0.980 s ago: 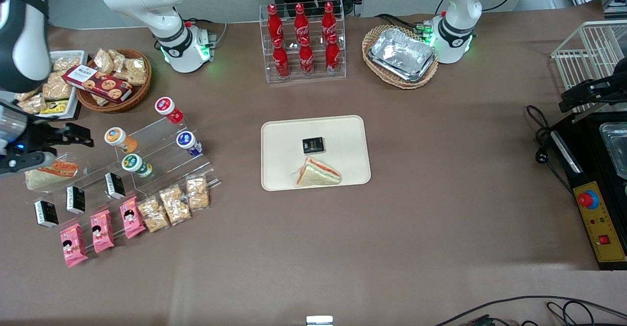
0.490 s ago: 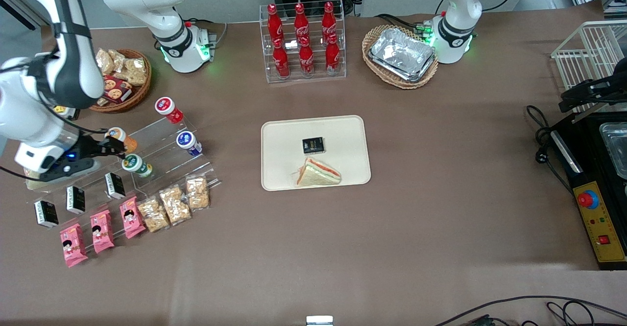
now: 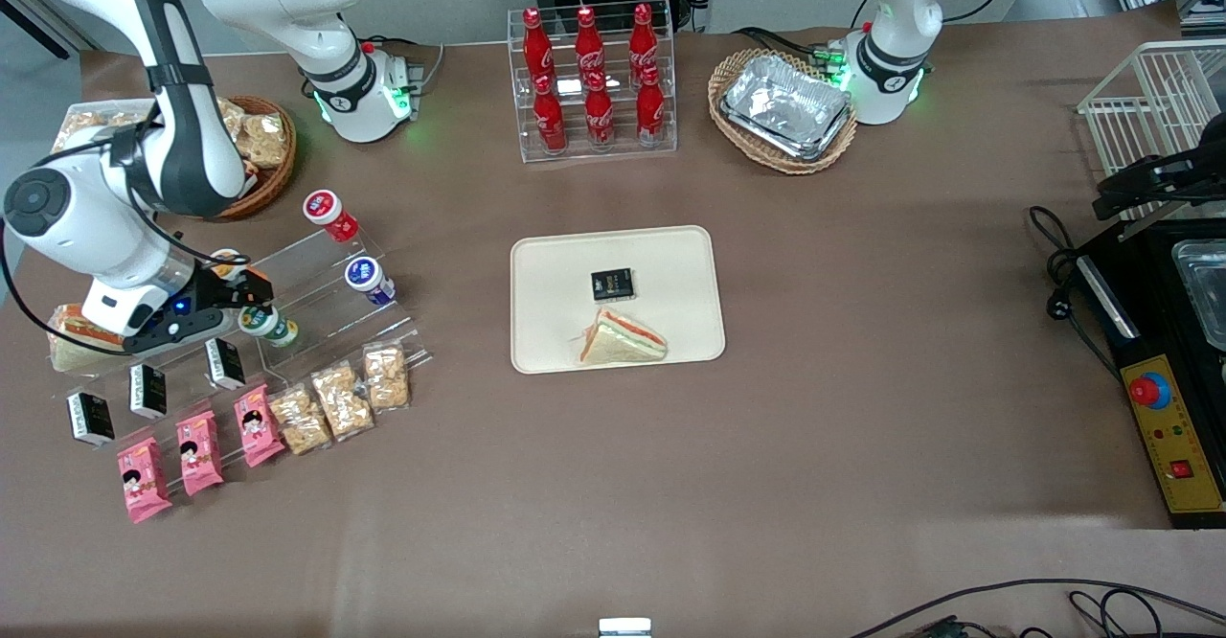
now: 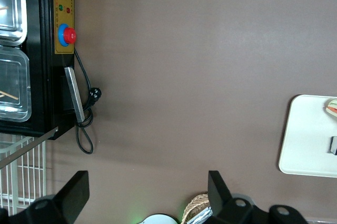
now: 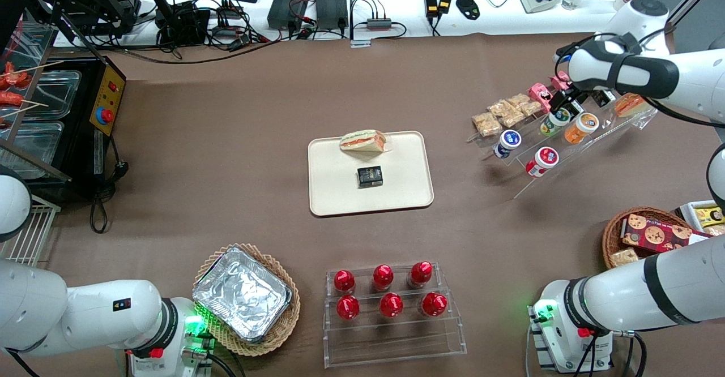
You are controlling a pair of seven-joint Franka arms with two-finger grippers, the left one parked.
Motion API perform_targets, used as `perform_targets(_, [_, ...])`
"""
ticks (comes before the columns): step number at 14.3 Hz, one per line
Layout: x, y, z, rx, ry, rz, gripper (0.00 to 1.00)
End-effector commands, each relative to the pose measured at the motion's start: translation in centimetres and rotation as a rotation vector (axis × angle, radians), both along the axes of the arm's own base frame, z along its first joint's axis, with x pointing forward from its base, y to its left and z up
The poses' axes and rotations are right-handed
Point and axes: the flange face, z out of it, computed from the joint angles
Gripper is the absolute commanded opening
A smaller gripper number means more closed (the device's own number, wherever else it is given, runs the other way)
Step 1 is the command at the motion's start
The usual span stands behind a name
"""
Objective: Place green gum on tray
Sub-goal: 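Close the right gripper around the green-labelled gum tub's lid, then lift the gum tub off the rack and carry it over the cream tray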
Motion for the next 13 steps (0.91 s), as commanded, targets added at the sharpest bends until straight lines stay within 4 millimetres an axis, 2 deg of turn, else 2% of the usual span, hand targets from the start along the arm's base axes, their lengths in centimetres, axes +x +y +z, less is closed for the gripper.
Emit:
perform_targets(1, [-1.1,0.3,-2.6,-0.011,-0.024,0.015,1.00])
perform_targets(3, [-1.2,0.2,-3.3,-0.013,-0.019,0.013,1.00])
perform_targets(4, [-1.1,0.4,-3.6,-0.014,-0.019,0.015,0.97])
perform_targets(7, [-0.7,0.8,-4.1,-0.015,-0.029,0.019,0.57])
perform_targets(9, [-0.6,1.1,-3.9,-0.001,-0.037,0.009,0.38])
perform_targets(11, [-0.5,1.2,-3.6,0.000,-0.040,0.010,0.28])
perform_targets(13, [0.0,1.2,-2.3,0.002,-0.044,0.009,0.28])
